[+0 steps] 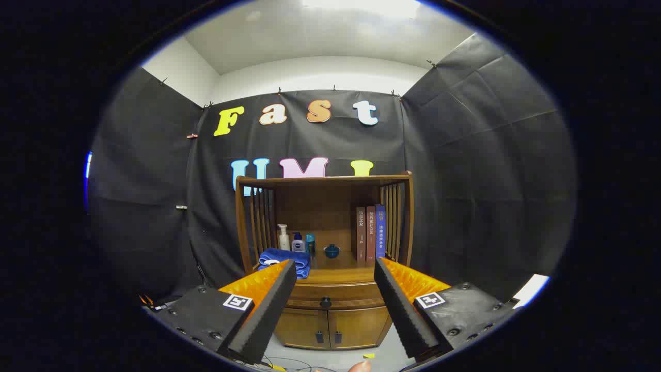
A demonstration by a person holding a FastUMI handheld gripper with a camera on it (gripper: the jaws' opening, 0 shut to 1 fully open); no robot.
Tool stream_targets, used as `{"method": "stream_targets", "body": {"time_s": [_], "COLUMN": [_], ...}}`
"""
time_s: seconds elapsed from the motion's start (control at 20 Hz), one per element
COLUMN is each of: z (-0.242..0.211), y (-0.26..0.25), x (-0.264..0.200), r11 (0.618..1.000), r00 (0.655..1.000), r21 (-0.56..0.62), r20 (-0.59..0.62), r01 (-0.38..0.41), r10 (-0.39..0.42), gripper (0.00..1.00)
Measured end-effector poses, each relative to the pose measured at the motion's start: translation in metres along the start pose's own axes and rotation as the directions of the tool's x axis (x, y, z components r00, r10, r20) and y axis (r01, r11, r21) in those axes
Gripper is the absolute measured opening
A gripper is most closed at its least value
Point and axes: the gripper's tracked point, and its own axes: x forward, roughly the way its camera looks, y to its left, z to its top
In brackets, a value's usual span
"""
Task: Pull open the drawer, take out the items inside it, and place them on the countertop above the cabinet.
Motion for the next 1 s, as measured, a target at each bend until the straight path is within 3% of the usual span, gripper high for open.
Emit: {"method": "stream_targets", "body": {"time_s": [1.0], "z": [-0.0026], "y": [-0.0012], "x": [-0.0025], "r11": [1.000], "r00": [1.000], "r21": [-0.008], "r20": [-0.010], "r01": [-0.023], "r10": [0.023], "gripper": [0.99]}}
